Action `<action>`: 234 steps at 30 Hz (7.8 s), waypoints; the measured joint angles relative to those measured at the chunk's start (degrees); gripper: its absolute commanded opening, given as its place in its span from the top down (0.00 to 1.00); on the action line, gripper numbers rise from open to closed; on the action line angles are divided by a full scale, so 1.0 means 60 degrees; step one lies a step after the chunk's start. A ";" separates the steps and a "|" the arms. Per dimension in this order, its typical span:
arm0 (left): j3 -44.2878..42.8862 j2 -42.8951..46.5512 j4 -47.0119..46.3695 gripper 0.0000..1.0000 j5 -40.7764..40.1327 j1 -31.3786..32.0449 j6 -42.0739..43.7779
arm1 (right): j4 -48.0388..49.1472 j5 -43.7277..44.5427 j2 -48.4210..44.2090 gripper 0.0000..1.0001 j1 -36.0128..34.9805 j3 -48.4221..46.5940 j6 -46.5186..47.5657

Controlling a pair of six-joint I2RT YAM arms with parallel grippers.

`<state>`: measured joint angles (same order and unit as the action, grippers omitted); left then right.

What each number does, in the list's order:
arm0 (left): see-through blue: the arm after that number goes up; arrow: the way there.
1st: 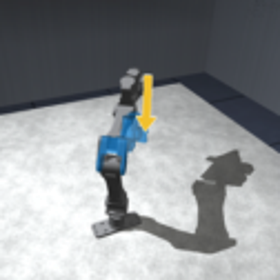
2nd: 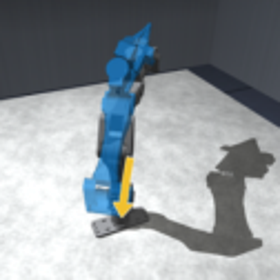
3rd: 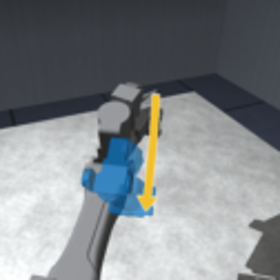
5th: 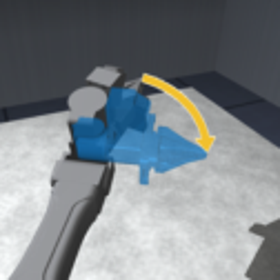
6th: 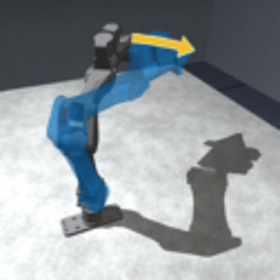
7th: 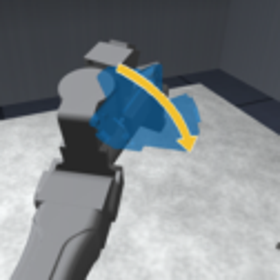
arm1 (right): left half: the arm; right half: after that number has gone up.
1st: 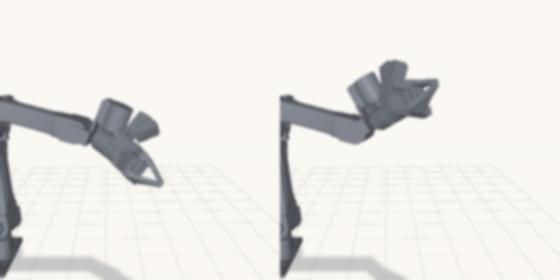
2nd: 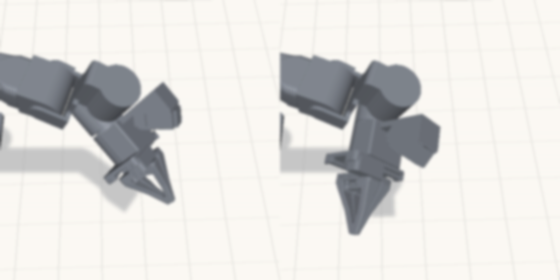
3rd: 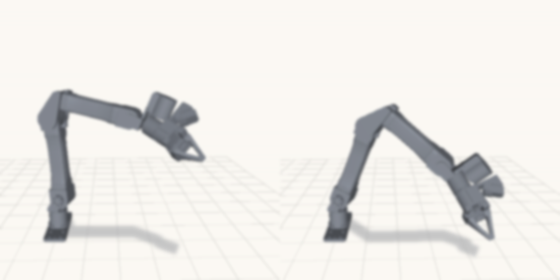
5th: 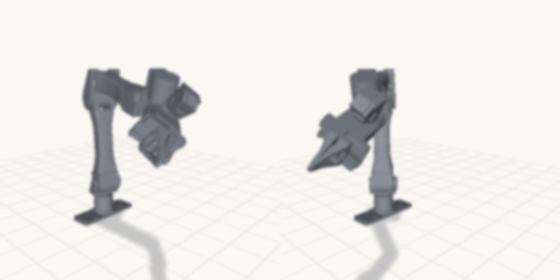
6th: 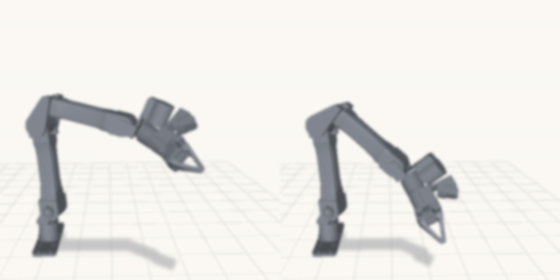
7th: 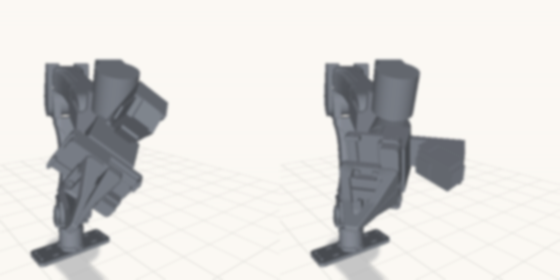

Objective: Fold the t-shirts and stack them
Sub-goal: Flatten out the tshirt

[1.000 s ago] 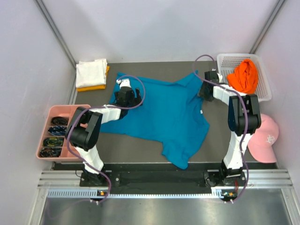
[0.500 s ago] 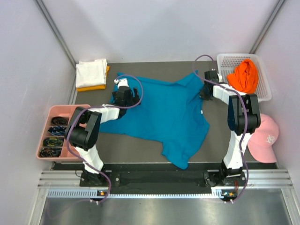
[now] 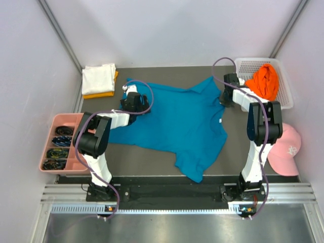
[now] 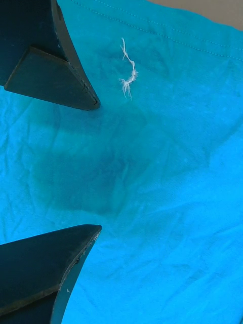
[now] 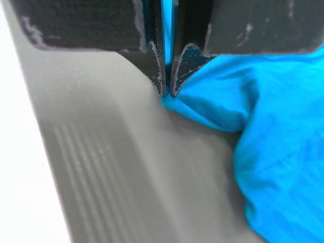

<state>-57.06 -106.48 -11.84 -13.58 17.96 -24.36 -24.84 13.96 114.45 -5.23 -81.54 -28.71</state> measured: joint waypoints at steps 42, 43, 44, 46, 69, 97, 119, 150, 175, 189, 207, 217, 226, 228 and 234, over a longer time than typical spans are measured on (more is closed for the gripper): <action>-0.0321 0.0018 0.0117 0.01 0.0102 -0.0051 0.0004 | -0.0980 -0.0259 0.1705 0.49 0.0576 -0.3457 0.0696; -0.0372 0.0040 0.0127 0.01 0.0102 -0.0051 0.0004 | -0.0958 -0.0259 0.1494 0.49 0.0594 -0.3322 0.0703; -0.0408 0.0066 0.0138 0.01 0.0102 -0.0051 0.0004 | -0.0852 -0.0259 0.1239 0.48 0.0612 -0.3151 0.0707; -0.0455 0.0215 0.0222 0.01 0.0106 -0.0051 0.0004 | -0.0681 -0.0284 0.0688 0.48 0.0663 -0.2758 0.0703; 0.1974 0.4386 0.1869 0.01 -0.0259 -0.0051 -0.0801 | 0.0069 -0.1497 -0.5213 0.47 -0.1235 0.4295 -0.0138; 0.2422 0.5559 0.2801 0.01 -0.0725 -0.0051 -0.0925 | -0.2532 -0.0718 -1.0710 0.48 -0.4991 0.8553 -0.3439; 0.2426 0.5559 0.2841 0.01 -0.0827 -0.0051 -0.0925 | -0.2849 -0.0328 -1.0185 0.55 -0.7876 0.9056 -0.5770; 0.2426 0.5559 0.2845 0.01 -0.0907 -0.0051 -0.0914 | -0.1650 -0.0157 -0.9107 1.00 -0.7912 0.9176 -0.5938; 0.2422 0.5373 0.2838 0.01 -0.1071 -0.0051 -0.0922 | -0.4084 0.0182 -1.1533 0.41 -0.7919 0.9435 -0.6513; 0.1851 0.4969 0.2779 0.01 -0.1107 -0.0051 -0.0914 | -0.1464 0.3126 -0.8448 0.47 -0.6251 0.5238 -0.2991; 0.1814 0.4495 0.2758 0.01 -0.0863 -0.0069 -0.0911 | 0.2284 -0.0448 0.0036 0.55 -0.1865 -0.1621 0.0954; 0.1767 0.4328 0.2758 0.01 -0.0827 -0.0095 -0.0790 | 0.1891 -0.1344 0.2852 0.57 -0.1224 -0.4557 0.1286; 0.1767 0.4328 0.2758 0.01 -0.0856 -0.0168 -0.0732 | 0.1348 -0.1847 0.3377 0.59 -0.0896 -0.4685 0.1279; 0.1767 0.4328 0.2758 0.01 -0.0856 -0.0175 -0.0732 | 0.1337 -0.1967 0.3377 0.60 -0.0911 -0.4677 0.1279; 0.1767 0.4328 0.2754 0.01 -0.0856 -0.0175 -0.0710 | 0.1406 -0.2350 0.3377 0.61 -0.0914 -0.4521 0.1279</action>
<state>-46.46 -80.51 4.69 -18.72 16.91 -28.62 -16.40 -0.14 134.72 -10.72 -108.66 -21.04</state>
